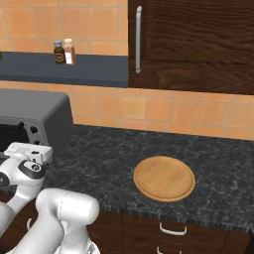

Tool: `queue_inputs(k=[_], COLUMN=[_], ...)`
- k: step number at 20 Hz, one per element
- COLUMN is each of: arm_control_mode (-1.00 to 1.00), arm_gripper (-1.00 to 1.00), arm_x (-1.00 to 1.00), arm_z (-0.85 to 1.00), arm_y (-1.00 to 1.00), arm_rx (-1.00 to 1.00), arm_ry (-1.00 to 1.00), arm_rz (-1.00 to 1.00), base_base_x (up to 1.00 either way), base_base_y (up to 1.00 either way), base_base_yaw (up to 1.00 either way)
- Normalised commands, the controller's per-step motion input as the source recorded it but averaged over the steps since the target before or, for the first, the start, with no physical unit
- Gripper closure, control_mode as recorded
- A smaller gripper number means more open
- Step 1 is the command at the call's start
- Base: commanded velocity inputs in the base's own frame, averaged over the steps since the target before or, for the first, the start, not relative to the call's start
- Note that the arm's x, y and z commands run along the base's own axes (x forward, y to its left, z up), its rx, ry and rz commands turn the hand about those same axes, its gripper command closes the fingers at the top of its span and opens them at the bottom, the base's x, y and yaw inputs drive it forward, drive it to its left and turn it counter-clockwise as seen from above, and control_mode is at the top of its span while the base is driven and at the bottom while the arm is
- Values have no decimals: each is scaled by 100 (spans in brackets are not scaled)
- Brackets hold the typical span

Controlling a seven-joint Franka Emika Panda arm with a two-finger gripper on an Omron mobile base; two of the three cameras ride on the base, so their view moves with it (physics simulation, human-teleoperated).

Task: Pick up the kebab skewer and baguette bread, and place them inside the toaster oven. Close the toaster oven door and start by setting the timer.

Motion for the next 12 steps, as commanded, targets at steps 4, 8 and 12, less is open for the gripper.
queue_inputs(k=[4,8,12], arm_control_mode=[-100,-100,-100], arm_gripper=[100,100,100], arm_x=[0,-4,-3], arm_z=[0,0,0], arm_y=[-5,-12,-3], arm_rx=[13,21,21], arm_ry=[-1,-4,-5], arm_rz=[0,-1,-5], base_base_x=[0,0,0], base_base_y=[0,0,0], base_base_yaw=[0,0,0])
